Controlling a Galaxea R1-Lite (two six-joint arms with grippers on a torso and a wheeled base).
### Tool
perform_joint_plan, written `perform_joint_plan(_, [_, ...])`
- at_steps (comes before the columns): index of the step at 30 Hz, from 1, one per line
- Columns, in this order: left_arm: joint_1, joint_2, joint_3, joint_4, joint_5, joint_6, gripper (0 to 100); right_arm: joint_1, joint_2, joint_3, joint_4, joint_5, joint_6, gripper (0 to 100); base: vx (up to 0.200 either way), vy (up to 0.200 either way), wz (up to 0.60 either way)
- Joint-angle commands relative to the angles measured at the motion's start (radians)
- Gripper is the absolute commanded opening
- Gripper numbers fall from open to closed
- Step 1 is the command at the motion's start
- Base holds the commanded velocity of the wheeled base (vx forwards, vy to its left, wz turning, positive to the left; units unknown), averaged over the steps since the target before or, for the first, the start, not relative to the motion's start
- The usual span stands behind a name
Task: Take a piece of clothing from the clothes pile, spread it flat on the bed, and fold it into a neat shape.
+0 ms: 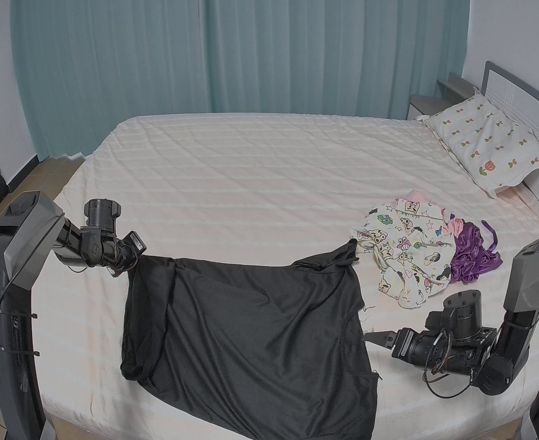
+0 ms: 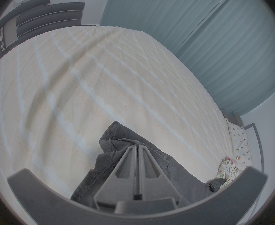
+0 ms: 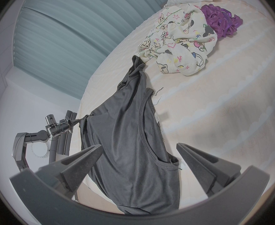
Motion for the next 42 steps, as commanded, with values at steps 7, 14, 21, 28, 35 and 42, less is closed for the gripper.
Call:
perform_joint_plan(7, [0.000, 0.058, -0.047, 0.000, 0.001, -0.010, 100, 0.002, 0.056, 0.027, -0.094, -0.002, -0.002, 100, 0.000, 0.000, 0.00])
perform_joint_plan(14, [0.020, -0.010, -0.007, 0.049, -0.016, -0.098, 100, 0.002, 0.062, 0.043, -0.123, -0.005, -0.004, 100, 0.000, 0.000, 0.00])
perform_joint_plan(21, [0.018, -0.235, 0.244, 0.041, -0.179, -0.116, 100, 0.004, 0.061, 0.044, -0.125, -0.005, -0.004, 100, -0.029, 0.000, 0.00])
perform_joint_plan(28, [0.018, -0.286, 0.488, -0.039, -0.185, -0.110, 100, 0.004, 0.058, 0.049, -0.125, -0.005, -0.005, 100, -0.200, 0.000, 0.00])
perform_joint_plan(35, [0.015, -0.287, 0.755, -0.289, -0.214, -0.110, 100, 0.005, 0.055, 0.050, -0.125, -0.008, -0.005, 100, -0.200, 0.000, 0.00])
perform_joint_plan(42, [-0.023, -0.280, 0.933, -0.542, -0.195, -0.104, 100, 0.007, 0.058, 0.050, -0.125, -0.007, -0.005, 100, -0.086, 0.000, 0.00])
